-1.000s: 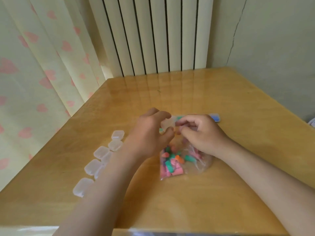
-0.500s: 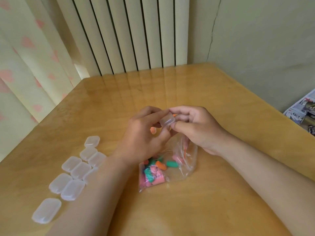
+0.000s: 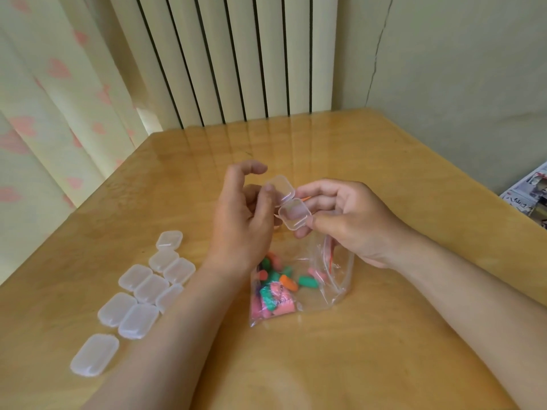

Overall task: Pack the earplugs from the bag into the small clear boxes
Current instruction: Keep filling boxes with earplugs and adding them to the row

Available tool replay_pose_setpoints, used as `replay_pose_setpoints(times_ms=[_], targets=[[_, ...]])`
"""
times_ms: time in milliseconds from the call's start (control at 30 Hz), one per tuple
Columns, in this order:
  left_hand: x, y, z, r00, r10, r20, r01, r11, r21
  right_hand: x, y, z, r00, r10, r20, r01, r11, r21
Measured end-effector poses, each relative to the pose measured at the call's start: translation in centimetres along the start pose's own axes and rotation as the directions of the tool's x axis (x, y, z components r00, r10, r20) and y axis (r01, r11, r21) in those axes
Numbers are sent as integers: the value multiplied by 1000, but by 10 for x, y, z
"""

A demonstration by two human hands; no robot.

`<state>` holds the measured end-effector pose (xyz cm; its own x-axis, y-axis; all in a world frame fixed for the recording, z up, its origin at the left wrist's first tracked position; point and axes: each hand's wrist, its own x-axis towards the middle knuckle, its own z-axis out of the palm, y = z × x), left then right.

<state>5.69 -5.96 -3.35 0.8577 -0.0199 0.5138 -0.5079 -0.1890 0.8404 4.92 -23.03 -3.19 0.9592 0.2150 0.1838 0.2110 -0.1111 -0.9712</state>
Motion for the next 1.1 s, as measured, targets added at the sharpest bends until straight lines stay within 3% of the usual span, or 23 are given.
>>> replay_pose_setpoints(times_ms=[167, 367, 533, 733, 900, 1100], targets=[[3, -5, -1, 988, -113, -105, 115, 993, 12, -1, -4, -9, 992, -115, -48, 108, 986, -129], [-3, -5, -1, 958, -287, -16, 287, 958, 24, -7, -6, -25, 986, -156, 67, 170, 907, -387], [-9, -7, 0, 924, -376, 65, 370, 924, 93, -7, 0, -27, 976, -212, 52, 203, 795, -572], [-10, -9, 6, 926, -374, 49, 369, 925, 94, -10, -4, -18, 966, -184, 184, 256, 798, -546], [-11, -6, 5, 933, -357, 33, 350, 926, 141, -15, -6, -10, 963, -25, 270, 153, 873, -464], [-12, -12, 8, 949, -314, 1, 310, 938, 152, -19, -11, -3, 933, 12, 359, 146, 901, -408]])
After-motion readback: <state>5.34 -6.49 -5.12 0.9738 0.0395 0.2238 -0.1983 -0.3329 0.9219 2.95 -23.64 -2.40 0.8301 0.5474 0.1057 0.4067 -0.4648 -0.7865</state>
